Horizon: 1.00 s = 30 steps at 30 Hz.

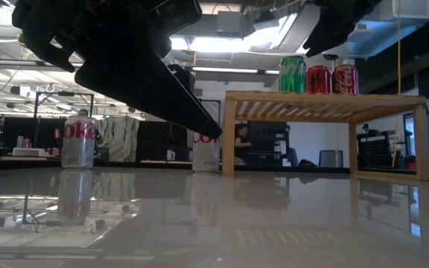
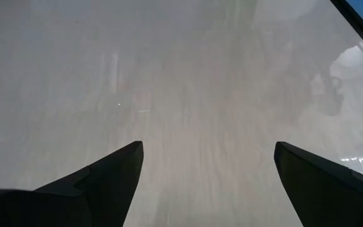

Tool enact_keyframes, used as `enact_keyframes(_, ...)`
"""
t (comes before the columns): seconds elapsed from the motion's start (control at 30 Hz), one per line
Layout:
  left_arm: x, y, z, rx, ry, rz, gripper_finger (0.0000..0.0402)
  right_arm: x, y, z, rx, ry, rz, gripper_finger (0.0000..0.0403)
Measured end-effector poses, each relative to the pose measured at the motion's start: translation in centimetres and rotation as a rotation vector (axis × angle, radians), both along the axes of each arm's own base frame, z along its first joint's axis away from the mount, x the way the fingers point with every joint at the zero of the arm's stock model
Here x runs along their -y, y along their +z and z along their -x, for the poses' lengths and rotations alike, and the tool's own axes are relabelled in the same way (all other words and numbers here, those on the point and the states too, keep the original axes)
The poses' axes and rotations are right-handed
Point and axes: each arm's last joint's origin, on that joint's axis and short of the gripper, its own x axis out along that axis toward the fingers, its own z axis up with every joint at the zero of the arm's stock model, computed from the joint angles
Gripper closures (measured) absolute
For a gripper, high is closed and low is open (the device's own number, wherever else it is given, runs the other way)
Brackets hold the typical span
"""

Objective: Place canned beverage on shelf
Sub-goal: Put the left green soda can on the shelf

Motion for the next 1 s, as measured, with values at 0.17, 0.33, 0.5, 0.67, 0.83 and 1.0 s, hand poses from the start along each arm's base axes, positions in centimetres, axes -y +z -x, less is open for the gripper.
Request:
enact_keyframes(0.17, 0.0, 0.0, 0.0, 0.0, 0.0, 0.0, 0.0054, -0.7, -0.3, -0.1, -0.026, 0.035, -0.031, 0.0052)
enact_keyframes(0.33, 0.0, 0.0, 0.0, 0.0, 0.0, 0.0, 0.0054, -1.8, -2.6, -0.9, -0.056, 0.15, -0.09, 0.0052)
enact_keyframes(0.5, 0.0, 0.1, -0.1, 0.013, 0.004, 0.011, 0.0054, -2.1, -5.6, -1.8, -0.075, 0.125, 0.001, 0.0052)
enact_keyframes(0.67, 0.0, 0.1, -0.1, 0.016, 0.007, 0.01, 0.0054, -1.7, -6.8, -2.2, -0.066, 0.095, 0.075, 0.0052)
enact_keyframes(0.83, 0.0, 0.1, -0.1, 0.017, 0.005, 0.005, 0.0054, -1.6, -7.1, -2.5, -0.064, 0.113, 0.103, 0.0052)
enact_keyframes(1.0, 0.0, 0.1, -0.1, 0.016, 0.006, 0.005, 0.0054, -1.0, -7.3, -3.2, -0.062, 0.096, 0.133, 0.0052)
